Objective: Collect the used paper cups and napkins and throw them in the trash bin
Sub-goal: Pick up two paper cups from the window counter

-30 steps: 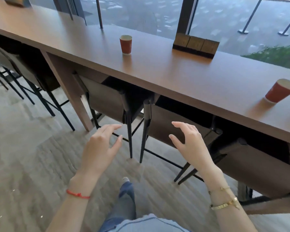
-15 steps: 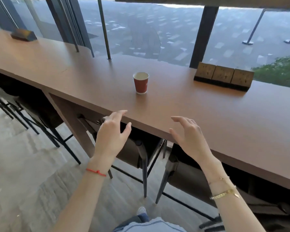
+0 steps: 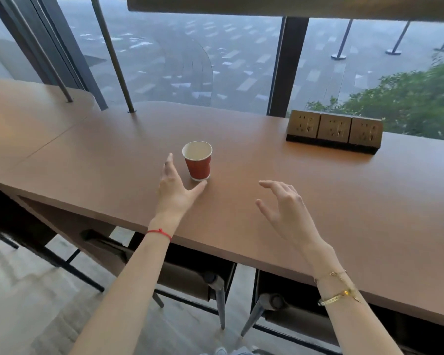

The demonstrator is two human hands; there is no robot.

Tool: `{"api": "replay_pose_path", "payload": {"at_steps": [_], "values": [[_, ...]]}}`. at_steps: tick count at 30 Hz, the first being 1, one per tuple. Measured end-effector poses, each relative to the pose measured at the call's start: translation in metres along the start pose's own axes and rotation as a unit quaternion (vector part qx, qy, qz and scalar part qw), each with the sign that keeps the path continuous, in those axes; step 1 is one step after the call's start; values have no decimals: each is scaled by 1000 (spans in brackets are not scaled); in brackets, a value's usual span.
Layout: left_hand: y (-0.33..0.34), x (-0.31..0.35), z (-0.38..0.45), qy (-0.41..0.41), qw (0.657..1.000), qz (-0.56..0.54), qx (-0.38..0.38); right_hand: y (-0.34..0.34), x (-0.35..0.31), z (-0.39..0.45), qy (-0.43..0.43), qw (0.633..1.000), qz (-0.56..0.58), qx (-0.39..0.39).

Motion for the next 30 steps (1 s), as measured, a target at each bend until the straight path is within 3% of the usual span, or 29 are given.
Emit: {"api": "replay_pose_path", "payload": {"at_steps": [7, 16, 23, 30], "values": [[27, 3, 30, -42, 996, -78, 19, -1, 17, 14, 19, 1000, 1, -7], [34, 26, 29, 10, 995, -92, 31, -10, 25, 1, 50, 999, 4, 12], [45, 83, -17, 127, 981, -142, -42, -35, 32, -40, 99, 994, -4, 56], [73, 143, -76, 188, 941, -232, -159, -77, 56, -104, 170, 979, -29, 112]]}}
Point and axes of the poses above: each hand's wrist, its own z-axis towards the middle knuckle, its own y-axis out of the palm, x = y × z, the point moved 4 cm from there along z, towards the middle knuckle, and after that the axes turned 4 degrees about y, right-handed, at the moved point
